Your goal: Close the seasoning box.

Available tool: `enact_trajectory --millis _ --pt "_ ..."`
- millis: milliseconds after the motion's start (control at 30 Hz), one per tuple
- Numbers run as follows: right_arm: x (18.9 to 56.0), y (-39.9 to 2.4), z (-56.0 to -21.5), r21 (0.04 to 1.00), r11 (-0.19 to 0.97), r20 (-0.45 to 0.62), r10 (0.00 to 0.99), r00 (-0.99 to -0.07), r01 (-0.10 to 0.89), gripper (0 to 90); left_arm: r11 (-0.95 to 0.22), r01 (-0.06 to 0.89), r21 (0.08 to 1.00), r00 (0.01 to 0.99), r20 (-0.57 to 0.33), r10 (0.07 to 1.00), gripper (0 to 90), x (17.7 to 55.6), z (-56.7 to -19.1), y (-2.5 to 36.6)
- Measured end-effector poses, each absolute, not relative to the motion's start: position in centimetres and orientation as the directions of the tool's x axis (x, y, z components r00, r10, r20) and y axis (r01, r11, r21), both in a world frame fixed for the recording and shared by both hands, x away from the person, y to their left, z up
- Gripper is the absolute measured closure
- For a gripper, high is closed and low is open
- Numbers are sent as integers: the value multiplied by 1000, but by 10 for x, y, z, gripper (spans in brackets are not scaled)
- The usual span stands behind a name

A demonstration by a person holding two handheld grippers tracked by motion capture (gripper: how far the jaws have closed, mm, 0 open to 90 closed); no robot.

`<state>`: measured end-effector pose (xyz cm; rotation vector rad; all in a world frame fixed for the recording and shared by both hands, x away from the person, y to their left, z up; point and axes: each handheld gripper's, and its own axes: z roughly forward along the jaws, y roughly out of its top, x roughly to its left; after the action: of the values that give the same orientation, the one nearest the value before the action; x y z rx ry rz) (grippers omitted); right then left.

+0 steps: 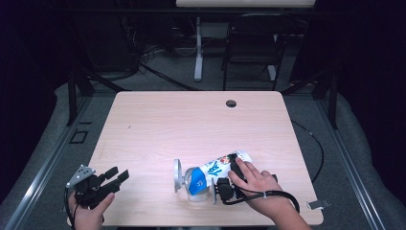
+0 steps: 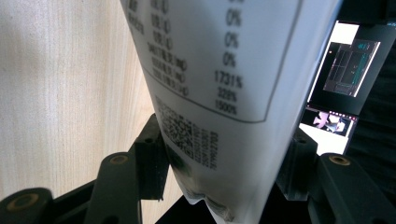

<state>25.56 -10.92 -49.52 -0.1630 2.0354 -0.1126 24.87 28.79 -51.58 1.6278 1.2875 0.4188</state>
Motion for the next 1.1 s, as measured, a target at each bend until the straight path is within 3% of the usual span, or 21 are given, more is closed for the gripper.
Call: enact_trajectory --millis 1100 --pt "255 -109 -494 -167 983 -879 -186 -440 -82 459 46 541 840 377 -291 879 481 248 -515 288"
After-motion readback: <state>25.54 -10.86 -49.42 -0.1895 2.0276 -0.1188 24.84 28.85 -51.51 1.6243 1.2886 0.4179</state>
